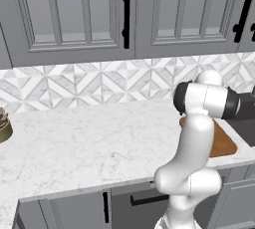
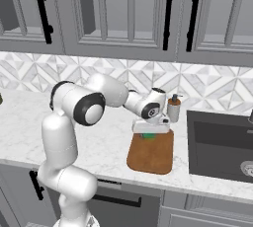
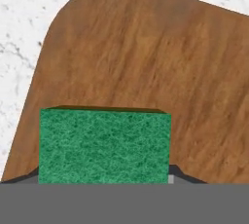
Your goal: Pick up the sponge from the counter and clean the cutting board by briefly scrubbing or pressing down on the cutting board. Once finished, release the sponge.
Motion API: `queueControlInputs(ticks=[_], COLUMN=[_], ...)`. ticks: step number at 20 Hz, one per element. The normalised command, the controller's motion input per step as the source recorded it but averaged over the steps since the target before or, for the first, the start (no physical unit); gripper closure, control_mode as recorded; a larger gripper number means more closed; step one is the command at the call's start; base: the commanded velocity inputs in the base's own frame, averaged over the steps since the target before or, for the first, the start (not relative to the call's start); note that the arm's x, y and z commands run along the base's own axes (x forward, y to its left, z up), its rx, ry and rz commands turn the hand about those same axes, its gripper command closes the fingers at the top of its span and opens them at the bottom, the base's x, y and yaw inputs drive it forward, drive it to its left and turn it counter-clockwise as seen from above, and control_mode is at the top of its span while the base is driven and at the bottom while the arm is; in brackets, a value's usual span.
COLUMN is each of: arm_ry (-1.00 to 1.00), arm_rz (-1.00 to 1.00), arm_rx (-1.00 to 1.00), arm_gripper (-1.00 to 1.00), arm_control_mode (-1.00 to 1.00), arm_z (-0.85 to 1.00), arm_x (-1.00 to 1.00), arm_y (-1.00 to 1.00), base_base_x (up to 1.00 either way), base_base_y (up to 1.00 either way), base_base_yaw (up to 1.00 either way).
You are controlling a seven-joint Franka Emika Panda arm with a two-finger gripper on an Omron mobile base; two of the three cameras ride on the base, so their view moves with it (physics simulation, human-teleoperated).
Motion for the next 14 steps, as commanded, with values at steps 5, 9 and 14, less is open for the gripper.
queueControlInputs(ticks=[5,9,14], arm_ry=[-0.02,0.0,0.0], arm_rz=[0.0,0.0,0.0], arm_rx=[0.0,0.0,0.0], arm_gripper=[1.0,1.0,1.0], arm_control_mode=[-1.0,-1.0,-1.0], arm_z=[-0.16,-0.05,0.0], arm_x=[-0.16,-0.06,-0.03], arm_y=[0.18,-0.3,-0.58], base_base_x=[0.0,0.0,0.0], base_base_y=[0.0,0.0,0.0], base_base_yaw=[0.0,0.0,0.0])
